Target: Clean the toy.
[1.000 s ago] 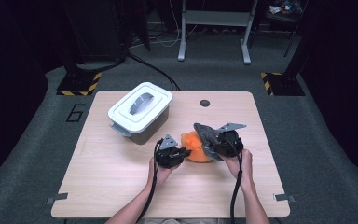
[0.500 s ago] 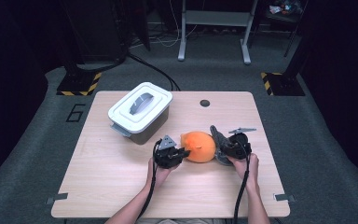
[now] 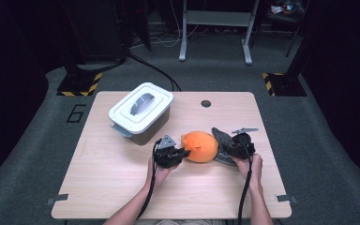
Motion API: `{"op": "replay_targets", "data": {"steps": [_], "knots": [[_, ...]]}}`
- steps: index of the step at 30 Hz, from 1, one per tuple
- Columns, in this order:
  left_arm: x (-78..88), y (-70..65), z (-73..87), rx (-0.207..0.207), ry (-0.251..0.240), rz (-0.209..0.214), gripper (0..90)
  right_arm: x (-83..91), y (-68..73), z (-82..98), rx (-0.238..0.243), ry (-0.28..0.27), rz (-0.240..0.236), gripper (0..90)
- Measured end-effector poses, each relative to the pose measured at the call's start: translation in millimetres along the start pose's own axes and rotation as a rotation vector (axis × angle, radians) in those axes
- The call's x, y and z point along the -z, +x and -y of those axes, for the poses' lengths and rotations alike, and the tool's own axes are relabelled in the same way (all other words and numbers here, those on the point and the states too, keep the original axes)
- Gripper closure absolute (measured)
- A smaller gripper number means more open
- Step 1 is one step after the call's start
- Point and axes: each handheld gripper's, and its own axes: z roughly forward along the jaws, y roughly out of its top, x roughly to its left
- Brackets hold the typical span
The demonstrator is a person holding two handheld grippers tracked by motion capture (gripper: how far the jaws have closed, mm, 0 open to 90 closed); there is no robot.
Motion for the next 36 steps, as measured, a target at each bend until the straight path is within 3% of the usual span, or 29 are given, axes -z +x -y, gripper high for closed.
{"op": "replay_targets", "data": {"steps": [6,9,14,17,19,21,22,25,27,28,30,36], "knots": [[-1.6,-2.1,-1.7,-0.011,-0.001,-0.007,78.5,42.4,12.8,-21.3,0.074,-0.093,-0.007,71.9],[-2.0,-3.3,-4.3,-0.017,0.004,-0.004,78.5,58.8,23.2,-31.6,0.103,-0.138,-0.032,71.8],[-2.1,-5.3,-5.6,-0.036,0.014,-0.007,78.5,78.9,53.1,-48.9,0.172,-0.187,-0.103,71.8],[-2.3,-5.7,-6.6,-0.042,0.016,-0.009,78.5,76.7,75.3,-57.1,0.226,-0.187,-0.139,71.7],[-2.9,-7.7,-6.6,-0.024,0.011,-0.009,78.5,69.2,88.7,-60.2,0.263,-0.173,-0.156,71.7],[-3.0,-7.1,-7.2,-0.048,0.003,-0.013,78.5,59.5,99.4,-61.9,0.292,-0.152,-0.166,71.7],[-3.3,-8.3,-6.9,-0.038,-0.001,-0.012,78.5,54.7,104.0,-62.0,0.295,-0.141,-0.168,71.7],[-2.9,-9.6,-6.7,-0.057,0.004,-0.02,78.8,37.2,115.0,-61.0,0.328,-0.099,-0.117,71.7],[-3.2,-9.2,-5.8,-0.051,0.006,-0.021,79.4,28.0,114.7,-57.8,0.343,-0.091,-0.086,71.8],[-3.5,-8.4,-4.9,-0.037,0.002,-0.014,79.5,26.3,112.5,-55.9,0.324,-0.098,-0.096,71.8],[-3.3,-7.5,-4.2,-0.027,0.002,-0.009,79.6,27.0,109.5,-53.4,0.293,-0.104,-0.106,71.8],[-3.7,-7.9,-2.8,-0.022,-0.011,-0.02,79.6,31.3,95.8,-47.7,0.274,-0.109,-0.063,71.7]]}}
